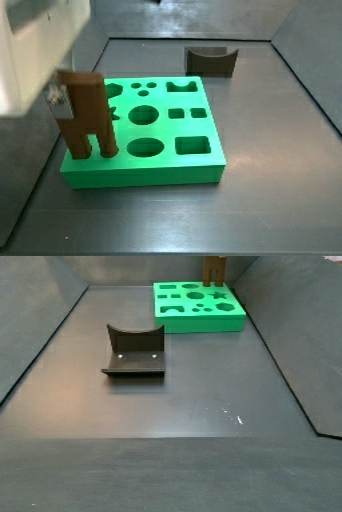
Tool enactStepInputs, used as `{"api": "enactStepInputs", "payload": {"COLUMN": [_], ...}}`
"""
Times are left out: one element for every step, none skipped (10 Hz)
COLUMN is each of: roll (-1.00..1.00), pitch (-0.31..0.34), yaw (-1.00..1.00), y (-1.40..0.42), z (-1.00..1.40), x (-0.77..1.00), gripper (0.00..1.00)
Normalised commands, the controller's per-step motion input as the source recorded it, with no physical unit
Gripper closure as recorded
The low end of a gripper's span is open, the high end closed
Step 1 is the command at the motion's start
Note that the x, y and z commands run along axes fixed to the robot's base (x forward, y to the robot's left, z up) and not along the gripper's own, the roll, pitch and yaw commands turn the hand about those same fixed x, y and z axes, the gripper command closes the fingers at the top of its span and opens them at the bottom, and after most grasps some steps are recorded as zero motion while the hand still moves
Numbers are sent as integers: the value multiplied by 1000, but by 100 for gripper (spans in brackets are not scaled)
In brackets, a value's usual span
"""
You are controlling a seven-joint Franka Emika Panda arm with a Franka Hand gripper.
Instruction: Insert the square-circle object.
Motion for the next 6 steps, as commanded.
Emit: {"api": "enactStepInputs", "payload": {"roll": [0, 76, 147, 0, -71, 0], "pitch": [7, 26, 20, -4, 0, 69], "yaw": [-271, -209, 0, 0, 0, -23], "y": [0, 0, 0, -23, 0, 0], "z": [-546, -460, -326, -197, -154, 0], "x": [57, 0, 0, 0, 29, 49], "gripper": [100, 100, 100, 100, 100, 100]}}
